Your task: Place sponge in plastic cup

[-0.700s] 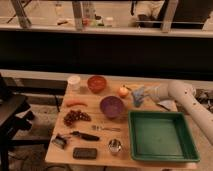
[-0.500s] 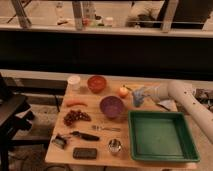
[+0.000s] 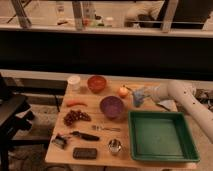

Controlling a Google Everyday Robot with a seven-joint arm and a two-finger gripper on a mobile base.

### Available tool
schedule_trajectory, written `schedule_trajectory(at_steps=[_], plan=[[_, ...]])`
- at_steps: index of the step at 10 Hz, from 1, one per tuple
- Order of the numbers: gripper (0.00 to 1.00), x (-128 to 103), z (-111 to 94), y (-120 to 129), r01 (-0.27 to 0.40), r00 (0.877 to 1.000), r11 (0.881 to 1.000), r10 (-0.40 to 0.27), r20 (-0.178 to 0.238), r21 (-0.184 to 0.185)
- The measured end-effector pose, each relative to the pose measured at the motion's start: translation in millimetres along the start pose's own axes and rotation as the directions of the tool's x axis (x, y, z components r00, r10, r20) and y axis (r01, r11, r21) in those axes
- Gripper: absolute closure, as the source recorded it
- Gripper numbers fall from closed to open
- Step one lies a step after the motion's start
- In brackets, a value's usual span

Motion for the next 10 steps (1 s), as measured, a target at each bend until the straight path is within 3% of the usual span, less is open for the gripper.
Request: schedule_trajectory(at_steps=[8,10], plan=[[0.21,-2.4,-4.6,-7.7,0.001,1.0,1.0,-0.001,-0.007,0.017],[0.35,-1.6,0.2,-1.7,-0.005,1.0,1.0,0.005,-0.005,0.003]])
